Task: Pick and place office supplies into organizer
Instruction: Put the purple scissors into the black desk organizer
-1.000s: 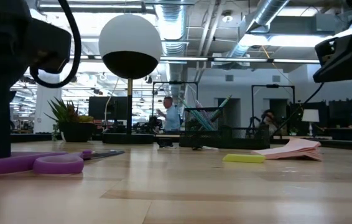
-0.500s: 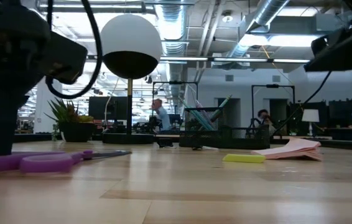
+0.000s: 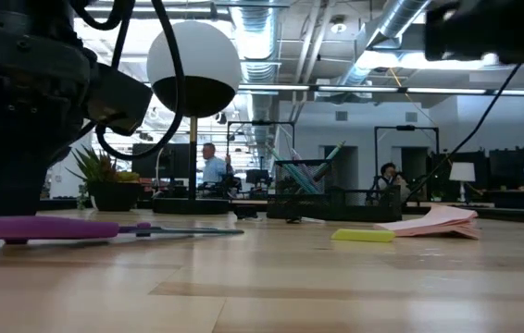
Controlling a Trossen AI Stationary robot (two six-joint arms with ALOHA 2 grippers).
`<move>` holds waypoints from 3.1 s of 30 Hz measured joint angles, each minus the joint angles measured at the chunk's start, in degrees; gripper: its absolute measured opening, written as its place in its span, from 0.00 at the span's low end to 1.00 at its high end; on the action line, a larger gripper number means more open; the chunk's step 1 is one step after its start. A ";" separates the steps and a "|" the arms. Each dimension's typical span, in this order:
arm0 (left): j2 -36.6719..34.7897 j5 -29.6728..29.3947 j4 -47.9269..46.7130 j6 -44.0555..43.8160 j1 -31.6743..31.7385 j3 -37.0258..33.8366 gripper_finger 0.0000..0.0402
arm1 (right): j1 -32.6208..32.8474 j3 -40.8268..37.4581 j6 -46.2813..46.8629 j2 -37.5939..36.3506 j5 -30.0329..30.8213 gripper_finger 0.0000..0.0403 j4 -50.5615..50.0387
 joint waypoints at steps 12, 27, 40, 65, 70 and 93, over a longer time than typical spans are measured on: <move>0.45 -9.51 -5.74 8.42 0.58 8.57 0.01 | -8.67 9.31 1.28 22.11 -5.53 0.45 8.24; 0.17 0.97 -9.62 11.50 5.89 14.43 0.01 | -4.23 34.70 -23.63 46.24 21.48 0.52 -5.99; -0.02 3.39 -4.32 15.50 7.26 15.67 0.01 | -7.10 41.19 -20.01 50.46 30.72 0.42 -10.99; -0.09 5.22 -5.31 16.45 12.51 15.74 0.01 | -2.75 41.17 -11.06 50.33 37.43 0.16 -16.83; -0.09 4.78 -4.63 16.99 13.60 15.74 0.01 | -2.57 41.15 -11.16 50.33 37.32 0.16 -16.77; -0.09 5.64 -4.42 17.85 14.28 15.72 0.01 | -3.70 41.15 -11.13 50.26 36.42 0.11 -16.81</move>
